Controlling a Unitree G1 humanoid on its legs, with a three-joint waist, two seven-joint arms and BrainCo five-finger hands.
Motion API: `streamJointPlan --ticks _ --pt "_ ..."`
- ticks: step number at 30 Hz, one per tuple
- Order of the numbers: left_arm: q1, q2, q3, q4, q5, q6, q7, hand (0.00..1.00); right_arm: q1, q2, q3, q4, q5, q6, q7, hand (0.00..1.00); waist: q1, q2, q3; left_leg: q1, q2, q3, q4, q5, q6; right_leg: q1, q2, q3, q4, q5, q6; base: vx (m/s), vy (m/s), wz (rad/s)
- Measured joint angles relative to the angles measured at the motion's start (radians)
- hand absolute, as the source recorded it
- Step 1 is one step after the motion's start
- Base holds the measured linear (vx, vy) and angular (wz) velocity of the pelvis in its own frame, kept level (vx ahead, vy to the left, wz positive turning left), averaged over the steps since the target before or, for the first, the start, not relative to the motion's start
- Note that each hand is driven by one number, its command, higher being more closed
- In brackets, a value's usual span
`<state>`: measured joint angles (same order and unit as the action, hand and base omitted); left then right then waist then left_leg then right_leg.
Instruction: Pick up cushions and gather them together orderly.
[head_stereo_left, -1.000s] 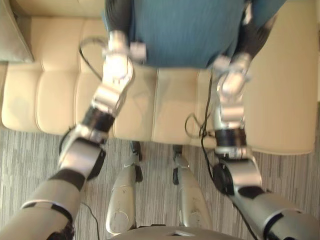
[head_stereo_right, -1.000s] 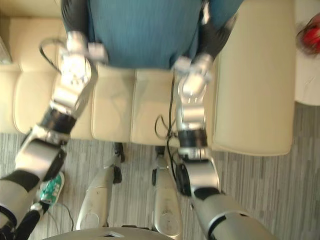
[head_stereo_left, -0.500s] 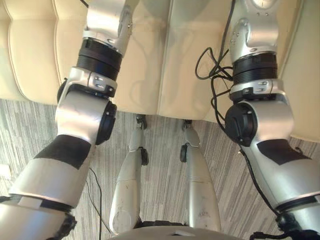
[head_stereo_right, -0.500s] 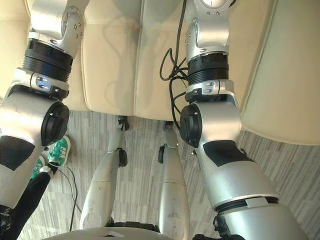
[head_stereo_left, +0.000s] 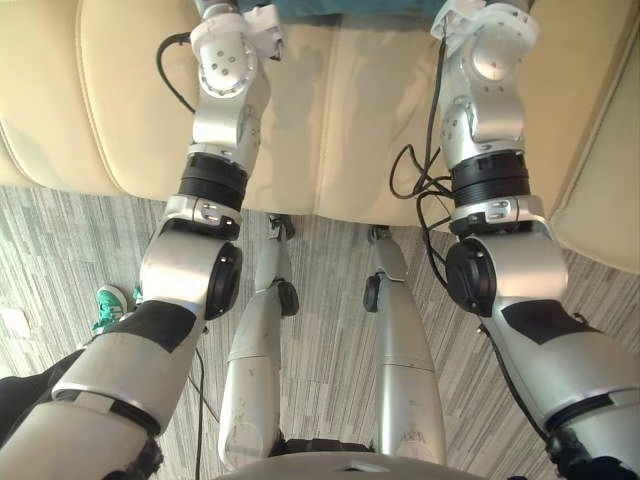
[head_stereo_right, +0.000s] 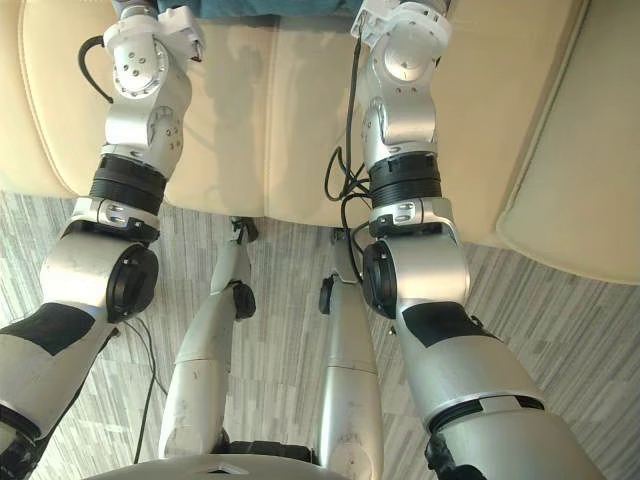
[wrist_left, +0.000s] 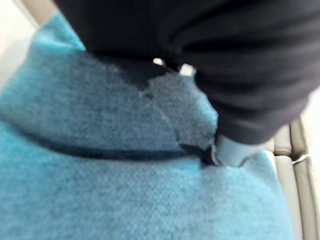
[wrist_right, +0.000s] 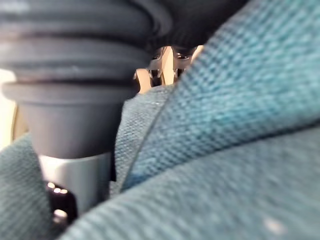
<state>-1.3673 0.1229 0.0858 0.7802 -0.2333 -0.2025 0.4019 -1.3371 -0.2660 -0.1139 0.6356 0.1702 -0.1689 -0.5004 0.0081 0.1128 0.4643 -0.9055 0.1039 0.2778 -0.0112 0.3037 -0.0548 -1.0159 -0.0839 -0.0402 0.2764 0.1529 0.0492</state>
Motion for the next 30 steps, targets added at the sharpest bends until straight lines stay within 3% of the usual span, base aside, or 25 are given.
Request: streamJointPlan --ticks 7,11,14,16,20,24,30 --pt "0.065 0.084 0.0 -0.032 -0.003 0.0 -0.045 0.0 0.091 -0.048 0.035 -0.122 -0.012 -0.003 0.043 0.0 -0.006 -0.015 0.009 0.003 0.021 0.007 0.068 -0.034 0.015 0.001 0.01 0.004 0.06 -0.036 -0.013 -0.02 -0.001 -0.02" --pt "0.164 0.153 -0.001 -0.228 -0.047 -0.004 -0.047 0.0 0.219 -0.095 0.021 -0.295 -0.01 -0.005 0.047 0.0 -0.009 -0.037 0.022 0.015 0.03 0.01 0.1 -0.044 0.025 0.011 0.014 0.008 0.088 -0.05 -0.013 -0.06 -0.051 -0.03" --pt "0.308 0.203 0.001 -0.414 -0.086 -0.063 -0.046 0.0 0.38 -0.101 -0.025 -0.446 0.006 -0.039 0.084 0.0 -0.008 -0.048 0.028 0.057 0.04 0.009 0.14 -0.072 0.032 0.067 0.017 0.005 0.1 -0.067 -0.015 -0.07 -0.079 -0.01" --pt "0.442 0.222 0.039 -0.555 -0.118 -0.118 -0.066 0.0 0.493 -0.105 -0.066 -0.561 0.034 -0.091 0.122 0.0 -0.007 -0.051 0.026 0.103 0.046 0.006 0.184 -0.105 0.031 0.126 0.017 0.004 0.116 -0.086 -0.014 -0.04 -0.093 0.0" --pt "0.7 0.221 0.119 -0.701 -0.139 -0.159 -0.106 0.0 0.698 -0.112 -0.117 -0.686 0.057 -0.136 0.184 0.0 -0.002 -0.079 0.009 0.178 0.057 -0.002 0.242 -0.161 0.031 0.219 0.017 0.0 0.13 -0.125 -0.009 0.01 -0.063 -0.01" --pt "0.942 0.177 0.161 -0.765 -0.14 -0.16 -0.156 0.0 0.892 -0.094 -0.134 -0.767 0.08 -0.156 0.253 0.0 0.005 -0.098 -0.007 0.254 0.063 -0.004 0.276 -0.198 0.027 0.314 0.018 -0.005 0.125 -0.149 -0.011 0.04 -0.03 0.01" --pt "1.331 0.027 0.123 -0.794 -0.156 -0.152 -0.268 0.0 1.246 0.052 -0.044 -0.784 0.08 -0.166 0.376 0.0 0.021 -0.132 -0.137 0.385 0.079 -0.005 0.324 -0.282 0.022 0.505 0.021 -0.029 0.053 -0.172 -0.003 0.07 0.001 0.0"
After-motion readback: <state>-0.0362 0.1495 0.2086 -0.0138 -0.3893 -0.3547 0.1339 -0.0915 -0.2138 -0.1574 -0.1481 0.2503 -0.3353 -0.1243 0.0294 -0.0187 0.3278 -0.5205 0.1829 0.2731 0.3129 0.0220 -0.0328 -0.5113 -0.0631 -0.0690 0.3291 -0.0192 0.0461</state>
